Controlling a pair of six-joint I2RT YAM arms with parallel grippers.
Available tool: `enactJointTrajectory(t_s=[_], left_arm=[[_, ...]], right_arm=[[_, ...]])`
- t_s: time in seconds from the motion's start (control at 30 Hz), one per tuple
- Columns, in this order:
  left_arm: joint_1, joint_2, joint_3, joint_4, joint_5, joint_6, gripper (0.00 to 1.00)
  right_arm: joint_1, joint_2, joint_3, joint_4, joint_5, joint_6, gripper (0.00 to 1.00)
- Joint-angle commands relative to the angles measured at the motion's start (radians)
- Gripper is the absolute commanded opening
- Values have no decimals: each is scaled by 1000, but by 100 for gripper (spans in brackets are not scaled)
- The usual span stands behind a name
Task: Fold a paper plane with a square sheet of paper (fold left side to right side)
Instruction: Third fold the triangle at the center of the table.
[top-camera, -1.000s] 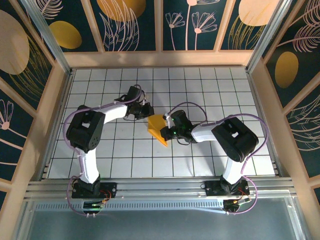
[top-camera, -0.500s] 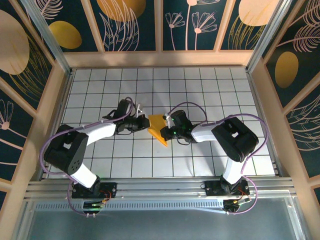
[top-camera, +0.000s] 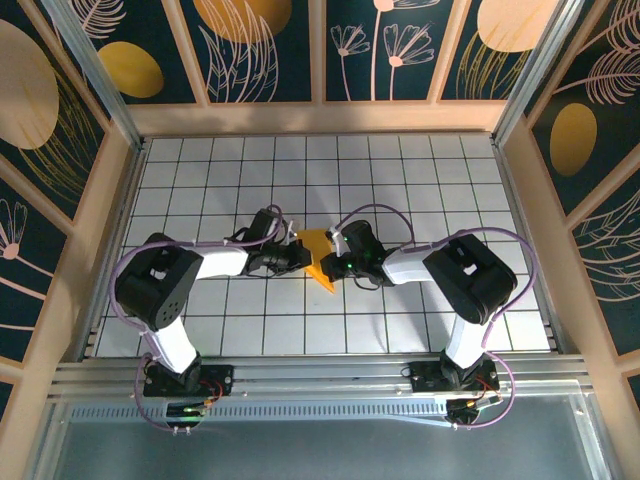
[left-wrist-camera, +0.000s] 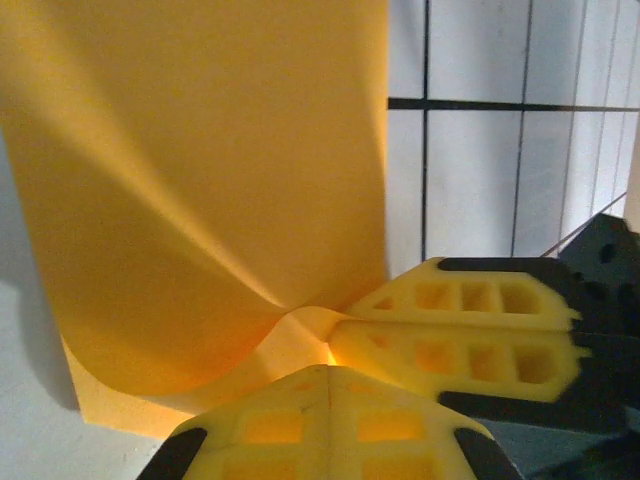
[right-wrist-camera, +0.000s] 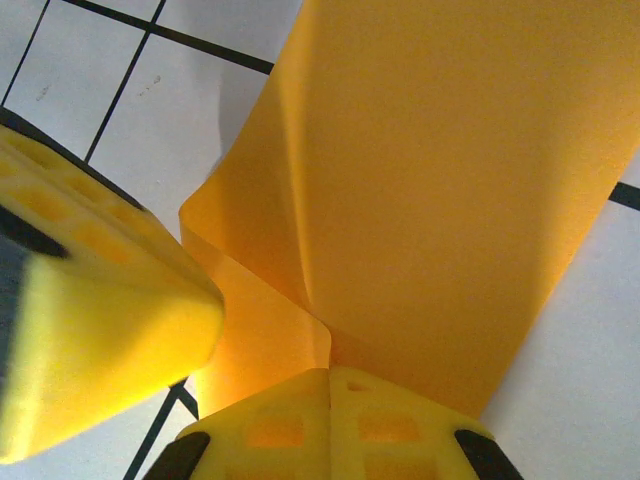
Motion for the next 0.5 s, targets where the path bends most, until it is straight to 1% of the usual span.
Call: enactJointTrajectory(t_s=[0.0, 0.27, 0.47], left_arm=[[-3, 14, 23, 19, 14, -7, 1], [-4, 21, 19, -49, -31, 28, 1], [-4, 24, 14, -59, -43, 36, 1]], right_arm=[[3, 17, -19, -99, 24, -11, 0], [4, 23, -9, -108, 27, -15, 0], [4, 26, -4, -108, 26, -17, 0]])
